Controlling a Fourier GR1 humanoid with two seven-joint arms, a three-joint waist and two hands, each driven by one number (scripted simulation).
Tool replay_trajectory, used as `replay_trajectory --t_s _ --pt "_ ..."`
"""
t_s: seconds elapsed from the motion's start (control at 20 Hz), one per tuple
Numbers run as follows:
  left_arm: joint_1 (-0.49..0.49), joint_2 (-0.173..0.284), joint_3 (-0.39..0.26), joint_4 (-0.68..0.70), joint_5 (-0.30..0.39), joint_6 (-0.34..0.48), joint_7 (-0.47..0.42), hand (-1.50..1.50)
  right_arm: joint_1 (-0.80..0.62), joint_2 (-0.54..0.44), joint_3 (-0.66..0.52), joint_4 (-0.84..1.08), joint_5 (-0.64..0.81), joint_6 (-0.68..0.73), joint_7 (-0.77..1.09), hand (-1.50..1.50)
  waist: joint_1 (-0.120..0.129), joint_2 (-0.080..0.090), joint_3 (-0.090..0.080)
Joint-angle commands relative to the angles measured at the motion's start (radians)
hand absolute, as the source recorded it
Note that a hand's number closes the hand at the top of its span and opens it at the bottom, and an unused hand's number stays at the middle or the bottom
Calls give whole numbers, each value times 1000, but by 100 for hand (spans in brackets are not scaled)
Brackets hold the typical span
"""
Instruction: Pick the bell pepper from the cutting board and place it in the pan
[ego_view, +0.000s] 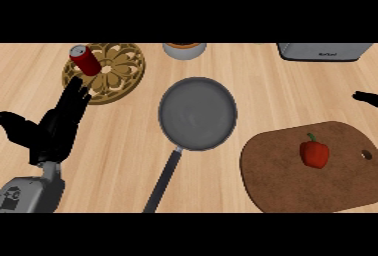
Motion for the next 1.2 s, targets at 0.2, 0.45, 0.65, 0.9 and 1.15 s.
replay_trajectory --t_s 0.2,0.45,0.65,0.9,1.15 --pt "-5 -6 28 4 -21 -23 16 0 -59 45 89 -19 106 166 63 -150 -16 -4 1" --pt "69 -14 33 -71 -12 -27 21 0 -47 38 141 -130 226 171 151 -150 -15 -6 1" --pt "18 -34 55 -3 -29 -29 -4 0 -39 65 137 -191 297 188 206 -150 -21 -5 1" --pt "-55 -56 69 59 -65 -36 -6 0 -16 177 114 -251 330 218 237 -150 -23 -4 1" --pt "73 -53 60 -50 -62 -79 15 0 -50 275 194 -142 455 189 240 -150 -14 -4 1"
